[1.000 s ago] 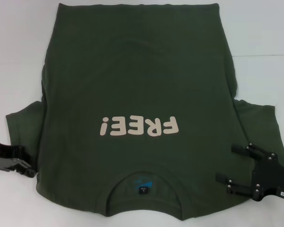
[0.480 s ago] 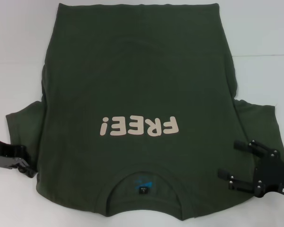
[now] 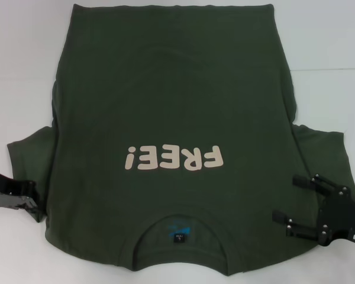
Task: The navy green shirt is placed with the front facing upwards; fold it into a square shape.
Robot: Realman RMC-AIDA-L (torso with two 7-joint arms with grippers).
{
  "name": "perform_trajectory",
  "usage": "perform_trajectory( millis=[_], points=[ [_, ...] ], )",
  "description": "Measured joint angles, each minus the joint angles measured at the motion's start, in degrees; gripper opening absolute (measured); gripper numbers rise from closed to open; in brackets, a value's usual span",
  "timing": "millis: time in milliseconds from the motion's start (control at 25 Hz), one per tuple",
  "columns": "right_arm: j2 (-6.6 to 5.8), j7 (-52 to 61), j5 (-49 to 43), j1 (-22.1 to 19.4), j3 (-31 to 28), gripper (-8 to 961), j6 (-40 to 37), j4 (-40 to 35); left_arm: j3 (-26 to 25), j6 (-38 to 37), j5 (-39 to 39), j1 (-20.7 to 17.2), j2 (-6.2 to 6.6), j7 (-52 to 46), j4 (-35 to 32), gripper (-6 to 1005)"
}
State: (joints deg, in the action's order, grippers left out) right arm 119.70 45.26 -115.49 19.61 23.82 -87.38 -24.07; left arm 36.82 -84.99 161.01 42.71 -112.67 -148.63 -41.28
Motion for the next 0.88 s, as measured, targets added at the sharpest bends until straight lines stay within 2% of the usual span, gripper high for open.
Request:
perform_trajectory(
  millis=[600, 880],
  points=[
    [0.00, 0.00, 0.00, 0.00, 0.00, 940, 0.19, 0.13, -0.42, 0.27, -0.36, -0.06, -0.08, 0.37, -0.58, 40],
    [0.00, 0.00, 0.00, 0.07, -0.02, 940, 0.25, 0.25, -1.45, -0.23, -1.86, -0.51, 0.47, 0.34, -1.85, 50]
  ],
)
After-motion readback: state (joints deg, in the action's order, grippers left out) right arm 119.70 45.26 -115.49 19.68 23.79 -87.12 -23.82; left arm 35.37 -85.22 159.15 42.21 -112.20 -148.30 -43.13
